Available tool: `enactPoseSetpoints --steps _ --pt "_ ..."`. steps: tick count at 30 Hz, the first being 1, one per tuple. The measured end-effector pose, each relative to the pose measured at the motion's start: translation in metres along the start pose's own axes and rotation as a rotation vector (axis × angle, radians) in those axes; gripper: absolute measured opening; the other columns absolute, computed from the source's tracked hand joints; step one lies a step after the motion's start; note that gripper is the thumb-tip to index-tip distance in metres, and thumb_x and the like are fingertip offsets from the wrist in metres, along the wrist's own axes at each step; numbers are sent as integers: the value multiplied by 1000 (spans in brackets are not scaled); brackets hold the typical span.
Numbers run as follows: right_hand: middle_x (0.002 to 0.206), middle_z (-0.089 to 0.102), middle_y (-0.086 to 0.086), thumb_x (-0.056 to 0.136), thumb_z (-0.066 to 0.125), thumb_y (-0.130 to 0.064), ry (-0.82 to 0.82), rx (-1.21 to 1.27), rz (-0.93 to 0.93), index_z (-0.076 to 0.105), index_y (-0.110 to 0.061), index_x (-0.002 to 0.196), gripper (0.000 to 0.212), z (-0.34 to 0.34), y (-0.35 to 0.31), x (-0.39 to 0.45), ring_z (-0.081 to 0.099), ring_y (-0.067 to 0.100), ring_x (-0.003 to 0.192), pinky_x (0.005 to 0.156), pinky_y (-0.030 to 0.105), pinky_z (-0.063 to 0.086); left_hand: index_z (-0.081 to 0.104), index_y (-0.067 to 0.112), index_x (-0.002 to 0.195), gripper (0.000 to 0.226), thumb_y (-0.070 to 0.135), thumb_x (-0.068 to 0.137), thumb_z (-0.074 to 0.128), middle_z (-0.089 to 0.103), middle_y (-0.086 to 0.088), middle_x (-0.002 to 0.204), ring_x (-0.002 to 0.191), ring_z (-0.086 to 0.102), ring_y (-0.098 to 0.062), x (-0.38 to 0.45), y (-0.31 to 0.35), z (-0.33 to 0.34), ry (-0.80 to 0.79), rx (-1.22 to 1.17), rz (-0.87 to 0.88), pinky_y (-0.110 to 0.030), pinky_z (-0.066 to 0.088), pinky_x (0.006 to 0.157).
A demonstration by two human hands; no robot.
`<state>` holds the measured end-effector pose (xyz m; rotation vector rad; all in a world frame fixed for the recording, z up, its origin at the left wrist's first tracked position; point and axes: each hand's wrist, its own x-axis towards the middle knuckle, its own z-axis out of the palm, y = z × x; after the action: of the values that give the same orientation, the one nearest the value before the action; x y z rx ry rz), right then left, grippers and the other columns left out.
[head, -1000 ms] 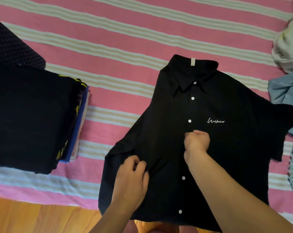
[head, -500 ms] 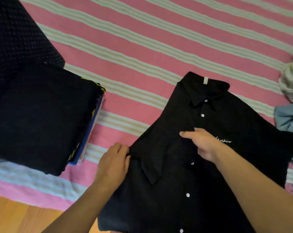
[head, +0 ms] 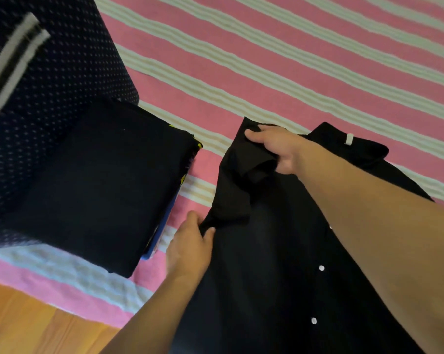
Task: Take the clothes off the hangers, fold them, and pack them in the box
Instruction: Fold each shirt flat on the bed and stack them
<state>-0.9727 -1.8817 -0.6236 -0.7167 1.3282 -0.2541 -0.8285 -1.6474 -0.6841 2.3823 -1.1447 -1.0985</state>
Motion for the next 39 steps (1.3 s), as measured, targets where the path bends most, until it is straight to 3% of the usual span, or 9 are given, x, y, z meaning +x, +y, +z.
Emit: enactPoseSetpoints --steps 4,9,15,19,22,28,30,33,39 --pt "118 70 5 100 61 -21 138 -124 99 65 -15 114 16 -32 27 -5 68 19 101 82 38 60 48 17 107 17 33 101 53 60 -3 97 85 65 -29 2 -1 1 114 447 94 -36 47 65" --pt "130 66 8 88 76 -14 159 -35 202 48 -17 142 61 -48 55 -15 67 29 112 91 44 58 53 17 103 43 30 75 84 54 -6 102 84 57 -24 9 0 8 197 516 477 -37 54 67" --pt "114 74 9 98 56 -6 220 351 28 64 -7 121 24 -51 70 -29 74 26 100 89 45 60 64 17 110 45 13 68 82 61 -11 117 106 58 -33 28 2 8 179 709 1055 -44 44 90" --pt "115 74 6 96 56 -6 273 276 -28 65 -15 119 26 -61 84 -28 72 25 104 90 45 59 68 14 101 22 17 80 73 65 -6 113 103 60 -27 18 5 -1 105 541 1158 -39 45 92" --pt "127 65 5 91 68 -15 438 -19 50 61 -24 123 35 -70 98 -20 64 23 112 92 40 56 69 19 108 23 27 87 66 63 -4 130 122 55 -26 7 -2 0 -3 589 1108 -40 39 107" --pt "131 59 -1 96 63 -40 517 -797 -372 53 -20 140 50 -49 56 2 58 21 117 96 33 48 56 23 138 40 36 100 54 45 -1 148 133 44 -20 5 -10 6 -40 373 801 -37 42 111" --pt "133 56 -3 96 62 -41 407 -804 -372 45 -20 146 56 -38 37 13 56 16 109 86 24 44 51 25 137 38 30 100 56 44 9 137 124 46 -9 6 -8 6 -47 138 587 -27 45 106" --pt "152 43 1 94 68 -32 276 -814 -342 34 -20 153 69 -24 12 30 48 21 130 98 27 38 49 28 128 36 21 96 63 47 16 121 113 49 -3 12 -10 8 -84 -31 417 -23 47 98" --pt "122 66 1 96 66 -9 322 -583 -355 65 -19 127 32 -9 -8 63 63 17 110 85 22 47 47 27 85 19 26 98 61 52 13 81 75 54 -6 20 -14 4 -65 13 340 -24 45 63"
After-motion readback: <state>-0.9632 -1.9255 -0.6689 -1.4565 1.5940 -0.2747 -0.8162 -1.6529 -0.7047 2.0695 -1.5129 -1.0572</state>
